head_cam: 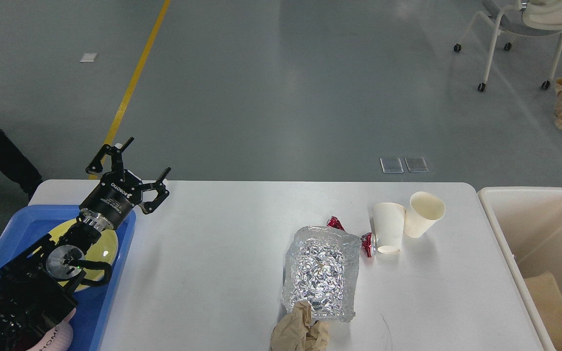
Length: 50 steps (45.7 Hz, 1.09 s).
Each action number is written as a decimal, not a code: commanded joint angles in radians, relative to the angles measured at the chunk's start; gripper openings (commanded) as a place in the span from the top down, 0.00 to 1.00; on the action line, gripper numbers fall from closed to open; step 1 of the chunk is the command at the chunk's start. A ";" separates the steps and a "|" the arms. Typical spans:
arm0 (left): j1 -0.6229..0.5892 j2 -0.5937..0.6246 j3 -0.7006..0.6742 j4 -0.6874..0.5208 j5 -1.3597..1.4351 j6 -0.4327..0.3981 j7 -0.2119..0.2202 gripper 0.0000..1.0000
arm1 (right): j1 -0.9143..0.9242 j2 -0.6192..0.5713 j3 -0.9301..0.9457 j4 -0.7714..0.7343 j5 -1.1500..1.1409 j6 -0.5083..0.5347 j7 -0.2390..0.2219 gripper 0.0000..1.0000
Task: Tidy desktop
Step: 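Drop the crumpled paper into the white bin with the right gripper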
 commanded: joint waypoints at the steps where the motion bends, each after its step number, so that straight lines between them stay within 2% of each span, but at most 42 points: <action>1: 0.000 0.000 0.000 0.000 0.000 0.000 0.000 0.00 | -0.060 -0.042 0.001 -0.064 -0.041 0.000 -0.006 1.00; 6: 0.000 0.000 0.000 0.000 0.000 0.000 0.000 0.00 | -0.249 -0.105 0.006 -0.203 -0.058 -0.015 -0.006 1.00; 16: 0.000 0.000 0.000 0.000 0.000 0.000 0.000 0.00 | -0.743 -0.199 0.095 -0.478 -0.002 -0.280 -0.006 1.00; 21: 0.000 0.000 0.000 0.000 0.000 0.000 -0.002 0.00 | -1.078 -0.193 0.176 -0.579 0.101 -0.460 -0.012 1.00; 25: 0.000 0.000 0.000 0.000 0.000 0.000 0.000 0.00 | -1.353 -0.133 0.256 -0.704 0.233 -0.573 -0.016 1.00; 31: 0.000 0.000 0.000 0.000 0.000 0.000 -0.002 0.00 | -1.703 0.008 0.331 -0.934 0.452 -0.632 -0.025 1.00; 32: 0.000 0.000 0.000 0.000 0.000 0.000 0.000 0.00 | -1.794 0.057 0.337 -1.031 0.513 -0.653 -0.031 1.00; 35: 0.000 0.000 0.000 0.000 0.000 0.000 0.000 0.00 | -1.861 0.096 0.339 -1.101 0.557 -0.693 -0.034 1.00; 38: 0.000 0.000 0.000 0.000 0.000 0.000 -0.002 0.00 | -1.877 0.110 0.340 -1.104 0.575 -0.733 -0.049 1.00; 40: 0.000 0.000 0.000 0.000 0.000 0.000 -0.002 0.00 | -1.878 0.111 0.342 -1.104 0.580 -0.750 -0.062 0.88; 41: 0.000 0.000 0.000 0.000 0.000 0.000 -0.002 0.00 | -1.878 0.111 0.343 -1.104 0.581 -0.756 -0.065 0.75; 42: 0.000 0.000 0.000 0.000 0.000 0.000 -0.002 0.00 | -1.878 0.111 0.343 -1.104 0.583 -0.757 -0.066 0.53; 43: 0.000 0.000 0.000 0.000 0.000 0.000 -0.002 0.00 | -1.878 0.111 0.343 -1.104 0.586 -0.758 -0.066 0.22; 44: 0.000 0.000 0.000 0.000 0.000 0.000 -0.002 0.00 | -1.878 0.113 0.345 -1.104 0.589 -0.758 -0.068 0.00; 50: 0.000 0.000 0.000 0.000 0.000 0.000 -0.002 0.00 | -1.878 0.113 0.345 -1.103 0.592 -0.758 -0.068 0.00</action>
